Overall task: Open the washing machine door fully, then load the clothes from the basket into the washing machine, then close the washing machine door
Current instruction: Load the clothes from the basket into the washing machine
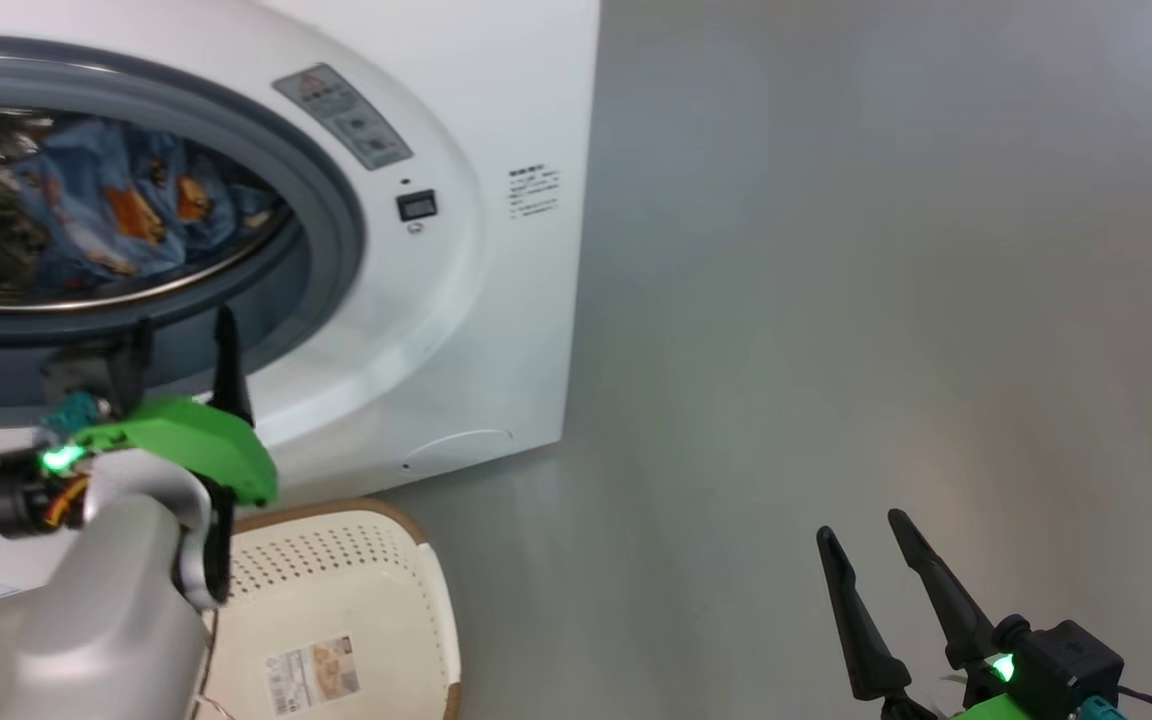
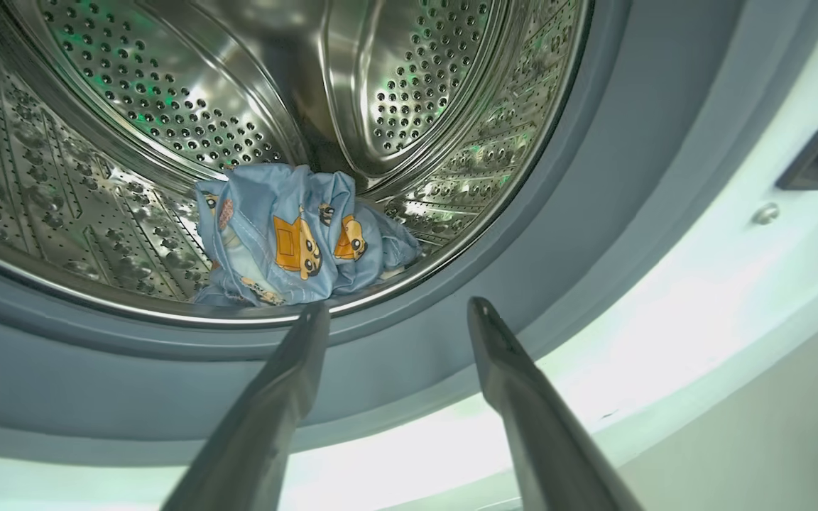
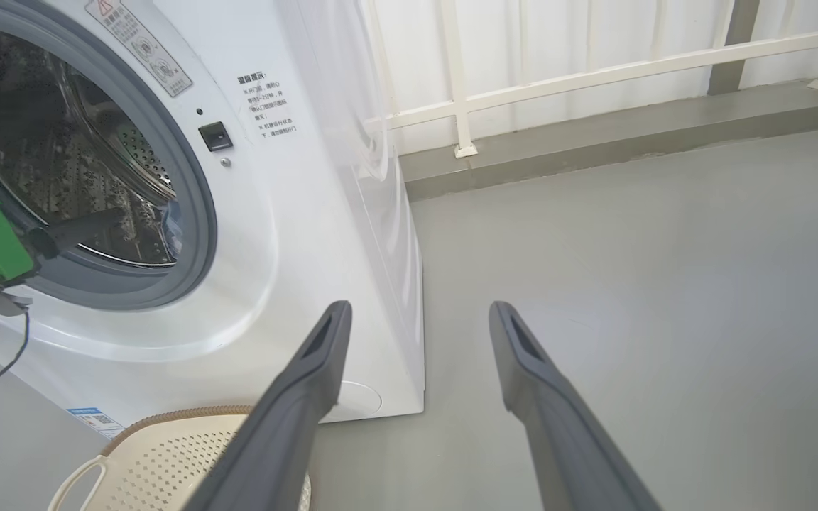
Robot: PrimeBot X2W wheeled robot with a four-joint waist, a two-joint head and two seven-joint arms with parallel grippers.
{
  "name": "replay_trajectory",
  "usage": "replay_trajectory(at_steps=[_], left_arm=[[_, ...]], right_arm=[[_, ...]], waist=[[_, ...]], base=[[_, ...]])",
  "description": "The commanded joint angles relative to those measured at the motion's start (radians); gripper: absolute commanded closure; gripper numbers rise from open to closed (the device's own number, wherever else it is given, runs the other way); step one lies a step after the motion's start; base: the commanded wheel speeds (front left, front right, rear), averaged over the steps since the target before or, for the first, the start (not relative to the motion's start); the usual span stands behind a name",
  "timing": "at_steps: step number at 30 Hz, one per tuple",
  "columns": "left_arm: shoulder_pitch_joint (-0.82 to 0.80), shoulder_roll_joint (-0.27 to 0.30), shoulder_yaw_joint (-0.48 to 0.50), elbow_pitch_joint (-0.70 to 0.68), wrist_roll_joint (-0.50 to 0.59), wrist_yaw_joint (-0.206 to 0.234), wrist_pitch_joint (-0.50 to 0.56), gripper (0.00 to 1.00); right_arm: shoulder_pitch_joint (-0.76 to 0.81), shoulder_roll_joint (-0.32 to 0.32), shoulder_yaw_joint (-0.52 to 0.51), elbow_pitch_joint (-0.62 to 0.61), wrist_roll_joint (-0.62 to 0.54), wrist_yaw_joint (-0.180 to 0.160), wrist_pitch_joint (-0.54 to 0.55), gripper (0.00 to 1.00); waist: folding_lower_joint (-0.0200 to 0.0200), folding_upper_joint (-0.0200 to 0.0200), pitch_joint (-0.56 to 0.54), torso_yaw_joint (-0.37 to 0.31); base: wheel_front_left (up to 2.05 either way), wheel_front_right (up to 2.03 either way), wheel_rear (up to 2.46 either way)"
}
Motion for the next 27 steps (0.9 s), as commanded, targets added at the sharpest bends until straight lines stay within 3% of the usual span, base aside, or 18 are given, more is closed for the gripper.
replay_trajectory(at_steps=[1,9,27], left_arm=[[0.016,0.030,0.028,-0.044,-0.005,0.011,-0.014,0.00],[0.160,0.028,-0.001,-0.212,0.013,0.046,-0.017,0.00],[0.375,0.095,-0.012,-0.503,0.026,0.135,-0.006,0.00]], right_arm=[[0.003,-0.012,0.019,-0.021,-0.003,0.006,-0.012,0.00],[-0.002,-0.012,0.006,-0.017,-0.009,0.006,-0.012,0.00],[-0.004,-0.012,-0.007,-0.012,-0.016,0.006,-0.012,0.00]], waist=[[0.0000,0.0000,-0.025,0.027],[0.0000,0.0000,-0.042,0.053],[0.0000,0.0000,-0.048,0.087]], base=[[0.00,0.00,0.00],[0.00,0.00,0.00],[0.00,0.00,0.00]])
